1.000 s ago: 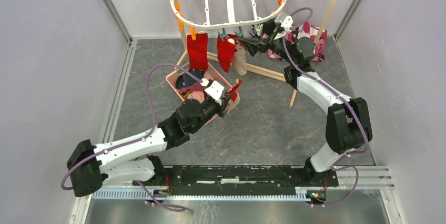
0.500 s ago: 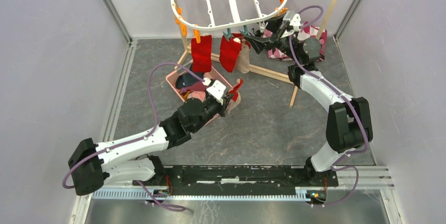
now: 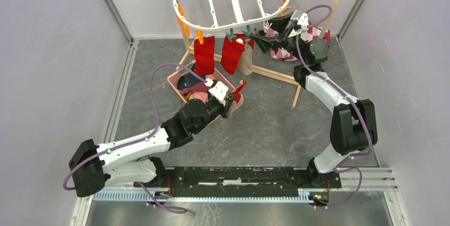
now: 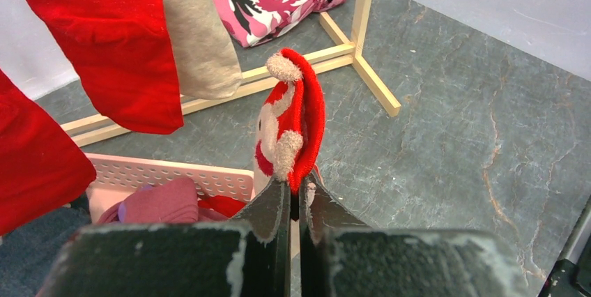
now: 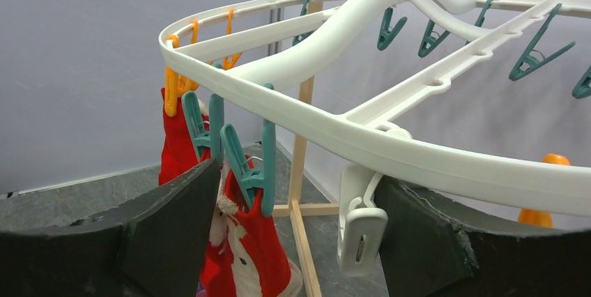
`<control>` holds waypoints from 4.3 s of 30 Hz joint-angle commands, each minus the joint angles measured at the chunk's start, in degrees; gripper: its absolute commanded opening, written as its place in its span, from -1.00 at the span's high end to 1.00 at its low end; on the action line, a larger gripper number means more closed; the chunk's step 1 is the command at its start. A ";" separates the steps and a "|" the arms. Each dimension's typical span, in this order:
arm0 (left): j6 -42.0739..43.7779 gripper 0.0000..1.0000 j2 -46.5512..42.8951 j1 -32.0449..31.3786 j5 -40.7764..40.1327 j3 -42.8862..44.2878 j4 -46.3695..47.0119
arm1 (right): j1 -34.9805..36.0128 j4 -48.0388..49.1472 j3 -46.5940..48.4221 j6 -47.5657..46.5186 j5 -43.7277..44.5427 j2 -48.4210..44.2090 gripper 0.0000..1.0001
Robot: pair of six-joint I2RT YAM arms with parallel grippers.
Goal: Clip the socks to the hanger
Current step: Open the clamp at the hanger.
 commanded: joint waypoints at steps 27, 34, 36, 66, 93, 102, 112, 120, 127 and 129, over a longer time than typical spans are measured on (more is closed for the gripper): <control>-0.66 0.96 -1.05 -0.19 1.18 2.88 2.01 | -2.25 2.61 -4.38 0.06 -1.64 -6.53 -0.57; -2.26 0.96 -1.18 -0.21 1.23 2.83 1.93 | -2.22 1.59 -4.21 -1.51 -2.44 -6.61 -0.49; -2.44 0.96 -1.30 -0.21 1.19 2.69 1.93 | -2.25 0.64 -4.00 -2.24 -2.35 -6.55 -0.48; -2.82 0.96 -1.38 -0.20 1.33 2.87 1.93 | -2.96 -12.63 -2.99 -18.85 -10.31 -7.16 -0.52; -2.29 0.96 1.12 -0.20 2.06 5.88 0.78 | -3.03 -1.35 4.58 -13.36 -10.24 2.12 -0.69; -2.55 0.96 1.15 -0.21 2.05 5.80 0.78 | -3.04 3.41 5.62 -9.64 -11.58 3.80 -0.66; -2.81 0.96 1.50 -0.21 2.15 6.06 0.72 | -3.04 11.20 5.18 -2.95 -11.10 4.41 -0.64; -3.08 0.96 1.41 -0.22 2.14 6.07 0.69 | -3.11 13.66 3.83 -0.30 -10.79 3.92 -0.61; -3.27 0.96 1.42 -0.25 2.23 6.20 0.70 | -3.69 15.51 2.23 1.66 -10.79 2.73 -0.59; -3.38 0.95 1.48 -0.28 2.32 6.20 0.70 | -3.82 16.00 1.85 2.26 -10.79 2.52 -0.58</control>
